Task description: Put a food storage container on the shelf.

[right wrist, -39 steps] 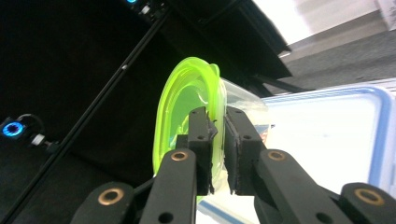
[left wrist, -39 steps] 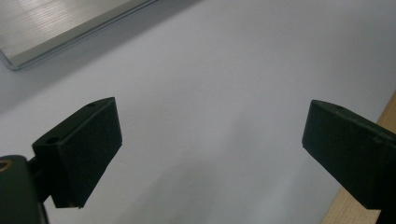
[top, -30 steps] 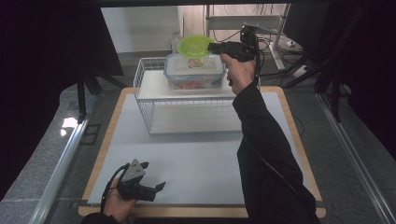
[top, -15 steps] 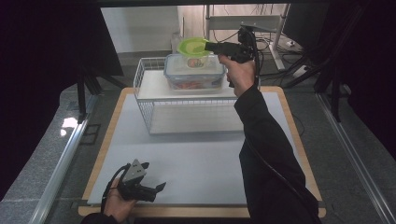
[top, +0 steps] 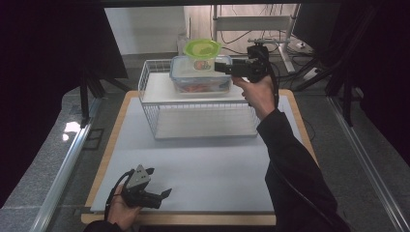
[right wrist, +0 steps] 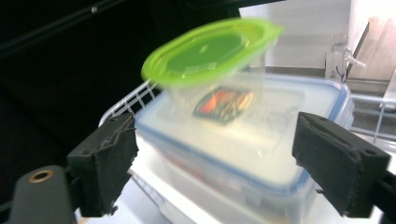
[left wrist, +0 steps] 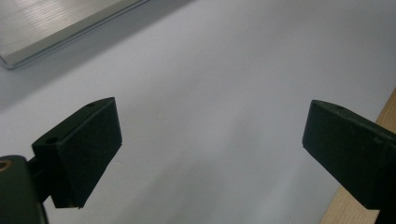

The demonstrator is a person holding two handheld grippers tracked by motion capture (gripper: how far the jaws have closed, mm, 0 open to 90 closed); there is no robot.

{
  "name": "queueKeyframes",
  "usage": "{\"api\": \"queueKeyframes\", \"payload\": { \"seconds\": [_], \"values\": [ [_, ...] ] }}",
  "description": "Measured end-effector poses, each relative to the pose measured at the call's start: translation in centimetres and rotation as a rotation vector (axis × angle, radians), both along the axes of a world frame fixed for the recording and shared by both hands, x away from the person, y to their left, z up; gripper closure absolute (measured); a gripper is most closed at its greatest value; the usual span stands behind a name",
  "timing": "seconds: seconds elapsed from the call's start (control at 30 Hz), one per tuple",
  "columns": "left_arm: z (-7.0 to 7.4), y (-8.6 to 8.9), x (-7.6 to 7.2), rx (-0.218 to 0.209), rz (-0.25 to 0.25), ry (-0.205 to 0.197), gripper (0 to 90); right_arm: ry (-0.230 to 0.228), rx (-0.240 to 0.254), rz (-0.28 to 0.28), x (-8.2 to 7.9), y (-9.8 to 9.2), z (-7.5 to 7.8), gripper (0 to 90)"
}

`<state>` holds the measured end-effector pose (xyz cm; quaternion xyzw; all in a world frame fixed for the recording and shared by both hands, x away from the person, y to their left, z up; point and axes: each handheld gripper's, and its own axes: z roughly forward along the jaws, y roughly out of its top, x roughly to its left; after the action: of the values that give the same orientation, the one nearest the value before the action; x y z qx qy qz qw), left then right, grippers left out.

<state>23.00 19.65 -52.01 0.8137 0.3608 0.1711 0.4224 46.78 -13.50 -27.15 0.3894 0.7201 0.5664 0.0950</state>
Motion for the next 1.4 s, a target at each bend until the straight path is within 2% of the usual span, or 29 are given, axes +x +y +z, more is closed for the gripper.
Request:
{"api": "queueKeyframes", "payload": {
  "seconds": [0.2, 0.33, 0.47, 0.67, 1.03, 1.27, 1.4],
  "values": [
    [0.0, 0.0, 0.0, 0.004, -0.001, -0.001, 4.6, -0.062, -0.067, 0.046, -2.8, -0.5, -1.9, 8.6],
    [0.0, 0.0, 0.0, 0.003, -0.002, -0.001, 4.5, -0.082, -0.098, 0.070, -4.6, -0.9, -3.5, 6.3],
    [0.0, 0.0, 0.0, 0.008, -0.004, -0.002, 4.5, -0.115, -0.163, 0.089, -6.4, -1.3, -5.4, 4.1],
    [0.0, -0.1, 0.0, 0.010, -0.006, 0.001, 4.5, -0.115, -0.195, 0.105, -8.3, -2.1, -7.8, 2.1],
    [-0.1, -0.2, 0.0, 0.011, -0.007, 0.005, 4.5, -0.107, -0.236, 0.106, -10.4, -3.9, -11.8, 1.1],
    [-0.1, -0.2, 0.0, 0.015, -0.009, 0.004, 4.6, -0.113, -0.246, 0.106, -11.6, -4.6, -13.3, 0.0],
    [-0.1, -0.2, 0.0, 0.014, -0.010, 0.004, 4.5, -0.122, -0.272, 0.093, -12.3, -4.7, -13.7, 0.0]
  ]
}}
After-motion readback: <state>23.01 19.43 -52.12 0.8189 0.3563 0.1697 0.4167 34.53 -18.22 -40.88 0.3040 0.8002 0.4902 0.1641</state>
